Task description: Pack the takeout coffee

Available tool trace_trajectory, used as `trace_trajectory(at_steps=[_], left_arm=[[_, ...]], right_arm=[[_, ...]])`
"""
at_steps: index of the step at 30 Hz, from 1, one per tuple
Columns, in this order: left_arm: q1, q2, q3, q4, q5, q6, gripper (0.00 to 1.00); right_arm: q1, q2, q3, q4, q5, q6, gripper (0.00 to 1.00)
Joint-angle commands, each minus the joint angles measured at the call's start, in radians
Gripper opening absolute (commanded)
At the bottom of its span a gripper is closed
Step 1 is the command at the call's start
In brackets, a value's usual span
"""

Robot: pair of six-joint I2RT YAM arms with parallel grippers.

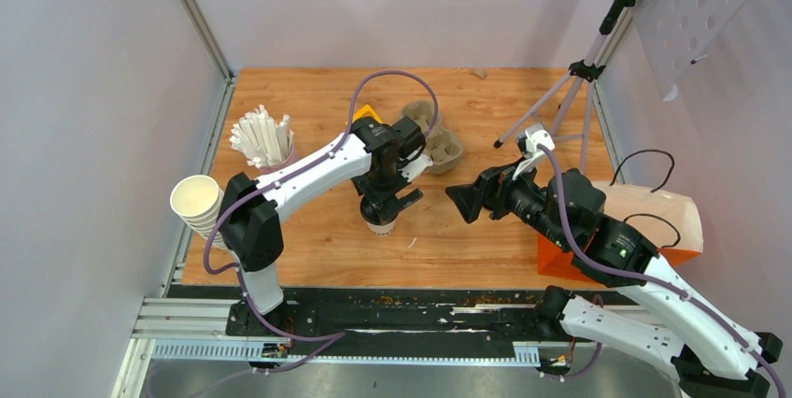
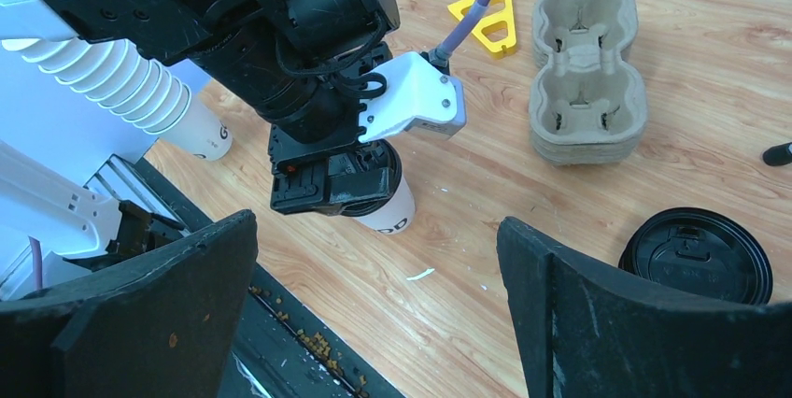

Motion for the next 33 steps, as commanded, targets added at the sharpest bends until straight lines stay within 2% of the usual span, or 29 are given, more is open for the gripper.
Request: trace_trajectory(at_steps=[1, 8, 13, 16, 20, 21, 23, 25, 27, 30, 33], left_arm=[[0.003, -0.001, 0.029, -0.011, 0.005, 0.010, 1.00], [0.003, -0.057, 0.114, -0.011, -0.001, -0.020, 1.00], [0.033, -0.178, 0.155, 0.080, -0.061, -0.094, 1.00], [0.062, -0.276, 0.123, 0.181, -0.080, -0.140, 1.00], [0.107, -0.394, 0.007, 0.278, -0.121, -0.196, 1.00], [0.126, -0.417, -0.027, 0.293, -0.105, -0.211, 0.96], [0.169, -0.469, -0.120, 0.330, -0.061, -0.254, 0.83], [0.210, -0.533, -0.216, 0.390, 0.005, -0.300, 0.73], [0.235, -0.594, -0.312, 0.465, 0.097, -0.338, 0.69], [0.239, -0.670, -0.440, 0.582, 0.157, -0.384, 0.68], [0.239, -0.699, -0.527, 0.639, 0.157, -0.411, 0.63]], right_arm=[[0.002, -0.011, 0.034, -0.005, 0.009, -0.023, 1.00], [0.003, -0.005, 0.015, -0.005, -0.017, 0.000, 1.00], [0.003, 0.056, 0.031, -0.032, -0.054, 0.050, 1.00], [0.003, 0.102, 0.040, -0.037, -0.083, 0.049, 0.98], [0.001, 0.176, 0.035, -0.018, -0.097, 0.047, 0.95], [0.001, 0.195, 0.032, -0.004, -0.106, 0.045, 0.93], [-0.002, 0.237, 0.027, 0.030, -0.141, 0.039, 0.89], [-0.010, 0.294, 0.031, 0.059, -0.172, 0.037, 0.79], [-0.020, 0.354, 0.038, 0.089, -0.222, 0.035, 0.67], [-0.045, 0.446, 0.052, 0.134, -0.263, 0.024, 0.47], [-0.072, 0.542, 0.080, 0.155, -0.297, 0.004, 0.43]])
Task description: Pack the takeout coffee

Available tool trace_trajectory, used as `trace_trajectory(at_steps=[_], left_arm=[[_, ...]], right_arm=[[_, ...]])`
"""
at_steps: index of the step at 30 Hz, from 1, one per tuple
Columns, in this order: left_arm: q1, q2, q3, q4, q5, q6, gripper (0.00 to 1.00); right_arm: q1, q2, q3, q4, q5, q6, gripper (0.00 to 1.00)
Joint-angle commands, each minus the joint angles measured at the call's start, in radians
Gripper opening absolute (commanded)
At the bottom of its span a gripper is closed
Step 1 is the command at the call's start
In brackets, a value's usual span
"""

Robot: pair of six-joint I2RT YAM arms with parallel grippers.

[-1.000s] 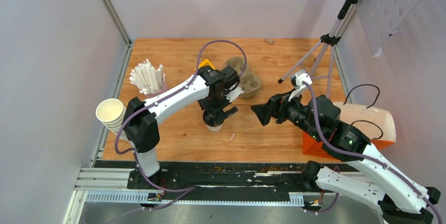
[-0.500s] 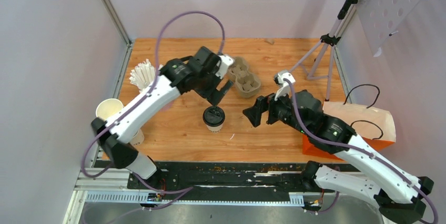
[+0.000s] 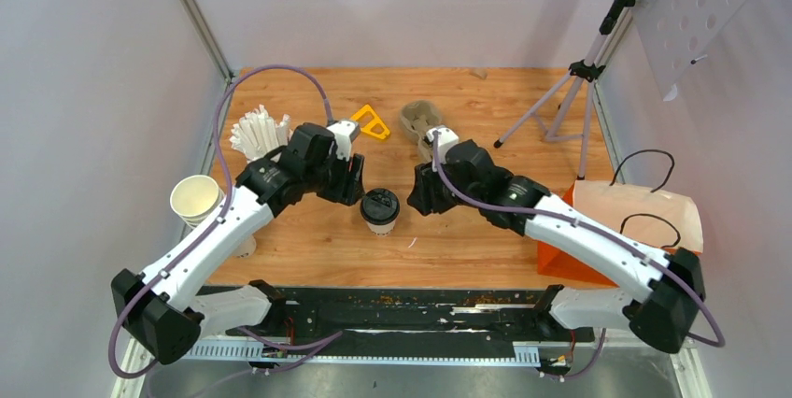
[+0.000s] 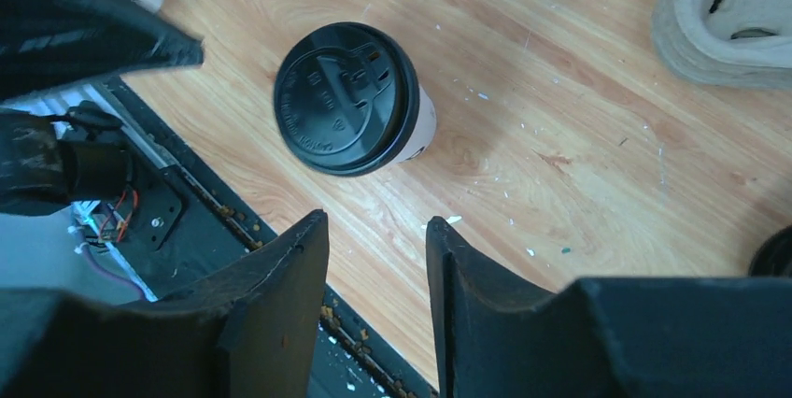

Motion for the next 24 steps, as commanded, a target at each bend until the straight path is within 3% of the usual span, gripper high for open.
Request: trace_trajectory(at_steps=[1, 7, 15, 24], left_arm=[[0.000, -0.063, -0.081, 0.178, 0.067, -0.085, 0.61], [0.004, -0.046, -0.150, 0.206, -0.003, -0.099, 0.49], [0.020, -0.029, -0.239, 0.320, 0.075, -0.133, 0.47], [0.022, -0.001, -0.279, 0.325, 0.064, -0.105, 0.47]], right_arm=[[-0.037, 0.111, 0.078, 0.095, -0.079, -0.033, 0.43], [-0.071, 0.248, 0.143, 0.111, -0.124, -0.068, 0.39], [-0.092, 0.329, 0.188, 0.104, -0.192, -0.092, 0.38], [-0.094, 0.396, 0.223, 0.077, -0.210, -0.120, 0.37]])
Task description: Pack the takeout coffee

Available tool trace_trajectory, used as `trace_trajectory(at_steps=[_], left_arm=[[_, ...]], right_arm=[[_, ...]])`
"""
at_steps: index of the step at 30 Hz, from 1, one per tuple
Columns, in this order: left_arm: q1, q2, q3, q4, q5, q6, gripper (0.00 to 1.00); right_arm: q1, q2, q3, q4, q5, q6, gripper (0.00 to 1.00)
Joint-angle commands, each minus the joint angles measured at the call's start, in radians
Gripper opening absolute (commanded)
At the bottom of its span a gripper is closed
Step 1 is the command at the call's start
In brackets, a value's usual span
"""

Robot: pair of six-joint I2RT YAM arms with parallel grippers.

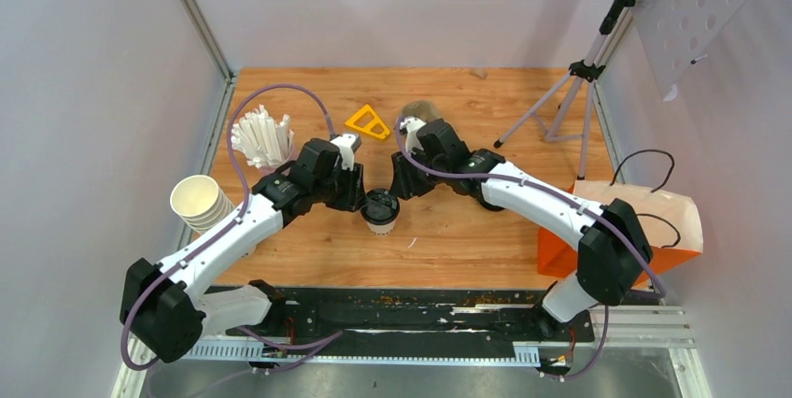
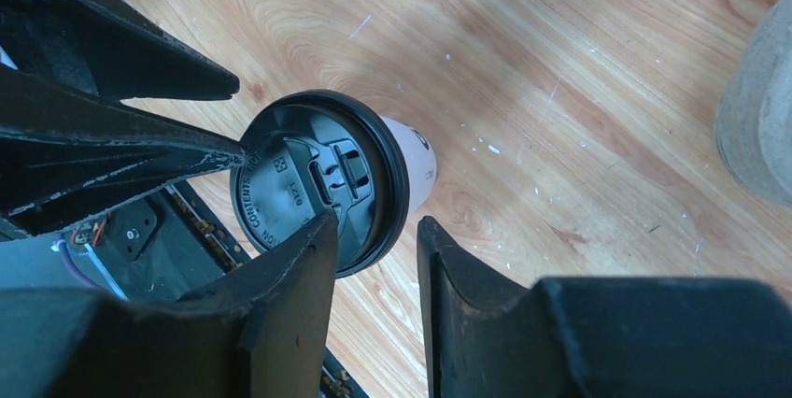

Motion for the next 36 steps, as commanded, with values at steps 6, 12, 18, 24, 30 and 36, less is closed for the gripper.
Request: trace_trajectory(at_steps=[6, 12, 18, 24, 30, 36], left_arm=[[0.007, 0.012, -0.042, 0.086, 0.030, 0.007, 0.45], [0.007, 0.018, -0.073, 0.102, 0.036, 0.013, 0.38], [0.008, 0.022, -0.085, 0.126, 0.055, 0.025, 0.33], [0.008, 0.036, -0.094, 0.141, 0.065, 0.041, 0.32], [0.007, 0.049, -0.123, 0.169, 0.070, 0.044, 0.32], [0.008, 0.059, -0.140, 0.175, 0.059, 0.056, 0.32]], right_arm=[[-0.006, 0.052, 0.061, 0.009, -0.038, -0.036, 0.34], [-0.006, 0.065, 0.051, 0.013, -0.063, -0.035, 0.31], [-0.007, 0.077, 0.036, 0.016, -0.069, -0.037, 0.26], [-0.024, 0.101, 0.022, 0.017, -0.093, -0.030, 0.23], [-0.037, 0.104, -0.033, 0.043, -0.104, -0.010, 0.18], [-0.043, 0.108, -0.090, 0.077, -0.125, 0.013, 0.16]])
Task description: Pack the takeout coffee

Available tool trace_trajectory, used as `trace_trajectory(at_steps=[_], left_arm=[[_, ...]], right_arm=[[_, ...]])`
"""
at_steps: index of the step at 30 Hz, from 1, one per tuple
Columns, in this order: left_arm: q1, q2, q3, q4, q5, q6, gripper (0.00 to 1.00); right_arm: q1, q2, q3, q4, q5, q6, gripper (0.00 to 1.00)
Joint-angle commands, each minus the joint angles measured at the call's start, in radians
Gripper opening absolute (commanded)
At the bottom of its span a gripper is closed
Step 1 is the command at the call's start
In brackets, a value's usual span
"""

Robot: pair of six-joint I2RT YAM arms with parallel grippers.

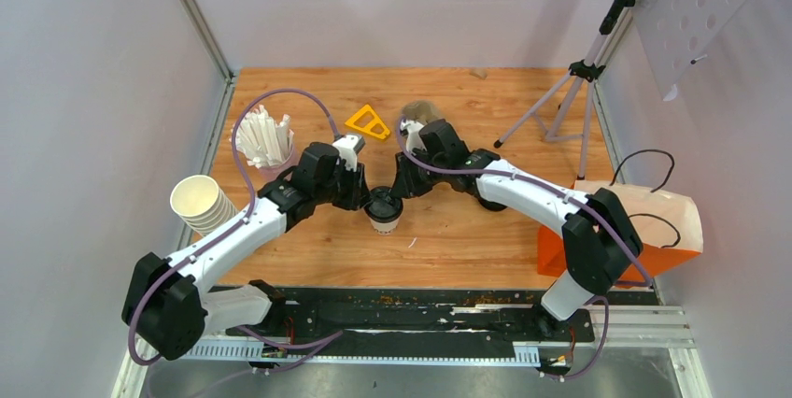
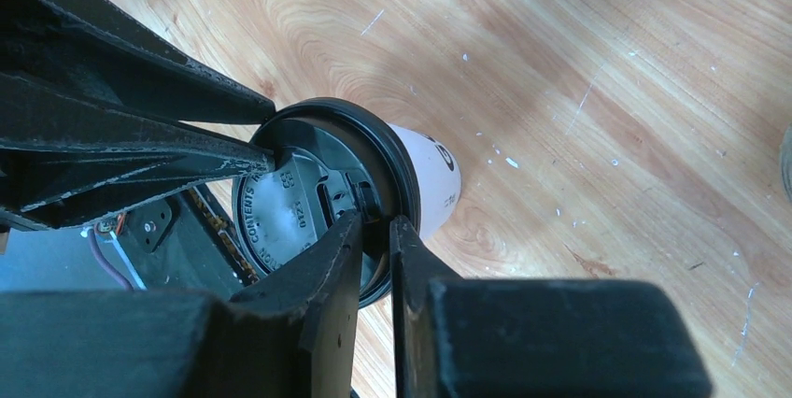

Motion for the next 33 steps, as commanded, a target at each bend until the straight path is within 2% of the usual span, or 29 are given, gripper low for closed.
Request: trace_trajectory(at_steps=[1, 7, 13, 23, 25, 29, 33], left_arm=[[0.001, 0.039, -0.039, -0.034, -0.013, 0.036, 0.32], [0.001, 0.043, -0.038, -0.034, 0.000, 0.040, 0.32], [0.001, 0.001, -0.033, -0.039, 0.090, -0.098, 0.34], [0.001, -0.046, -0.004, -0.099, 0.087, -0.194, 0.35], [0.001, -0.059, 0.002, -0.105, 0.082, -0.199, 0.38], [0.001, -0.077, 0.047, -0.140, 0.031, -0.181, 0.49], [0.001, -0.048, 0.110, -0.193, -0.038, -0.127, 0.54]], right_arm=[[0.001, 0.027, -0.065, -0.008, 0.009, 0.013, 0.16], [0.001, -0.014, -0.097, -0.028, 0.016, 0.037, 0.17], [-0.003, -0.028, -0.035, -0.061, 0.019, -0.006, 0.25], [-0.015, -0.003, 0.049, -0.116, 0.021, -0.079, 0.35], [-0.014, -0.014, 0.061, -0.130, 0.018, -0.084, 0.38], [-0.014, -0.055, 0.082, -0.165, 0.045, -0.089, 0.41], [-0.015, -0.082, 0.090, -0.175, -0.009, -0.049, 0.36]])
